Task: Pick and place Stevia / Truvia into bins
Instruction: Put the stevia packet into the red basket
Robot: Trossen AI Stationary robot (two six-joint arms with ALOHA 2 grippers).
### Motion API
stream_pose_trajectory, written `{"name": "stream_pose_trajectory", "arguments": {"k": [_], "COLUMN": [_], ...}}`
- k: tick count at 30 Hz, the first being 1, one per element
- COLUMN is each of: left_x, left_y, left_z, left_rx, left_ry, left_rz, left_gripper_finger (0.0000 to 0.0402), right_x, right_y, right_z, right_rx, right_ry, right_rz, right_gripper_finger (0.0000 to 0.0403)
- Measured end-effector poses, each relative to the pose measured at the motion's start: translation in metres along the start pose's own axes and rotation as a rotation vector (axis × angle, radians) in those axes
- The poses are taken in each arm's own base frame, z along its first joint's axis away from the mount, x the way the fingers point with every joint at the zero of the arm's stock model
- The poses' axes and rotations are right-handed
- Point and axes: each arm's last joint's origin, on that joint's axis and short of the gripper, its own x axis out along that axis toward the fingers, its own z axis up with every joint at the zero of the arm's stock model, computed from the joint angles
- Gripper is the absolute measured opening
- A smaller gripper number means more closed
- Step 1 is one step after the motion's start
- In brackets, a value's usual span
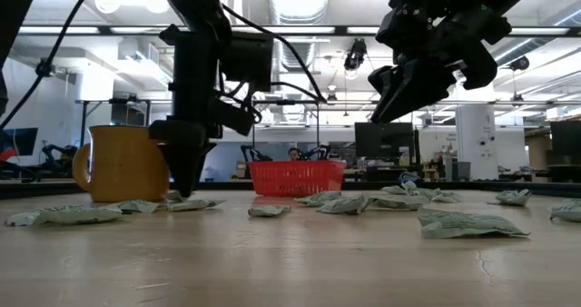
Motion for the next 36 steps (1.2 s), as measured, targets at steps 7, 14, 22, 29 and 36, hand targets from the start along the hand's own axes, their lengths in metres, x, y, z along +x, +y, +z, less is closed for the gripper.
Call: {"name": "stream_pose_trajectory", "arguments": {"k": [7,14,22,29,36], "left_x": [0.003,0.003,0.006,0.012,0.006], "left_y": [0.0,-0.001,0.002,0.001,-0.004], "left_z": [-0.003,-0.003,0.0,0.002,0.011], "left_rx": [0.002,0.001,-0.018,-0.008,0.015], "left_ry": [0.013,0.014,0.008,0.02,-0.044], "left_rz": [-0.001,-0.016,-0.086,-0.104,-0.169], "left_gripper_finger": [0.0179,0.0149,0.0041,0.0003,0.0], "right_x": [0.0,0.0,0.0,0.0,0.0], "right_y": [0.0,0.0,0.0,0.0,0.0], "right_z": [0.0,0.0,0.0,0.0,0.0], "right_rx": [0.005,0.005,0.005,0.005,0.005], "right_ry": [0.0,0.0,0.0,0.001,0.001], "right_rz": [0.0,0.0,0.0,0.0,0.0], "right_gripper_finger": [0.009,0.0078,0.007,0.0076,0.0071]}}
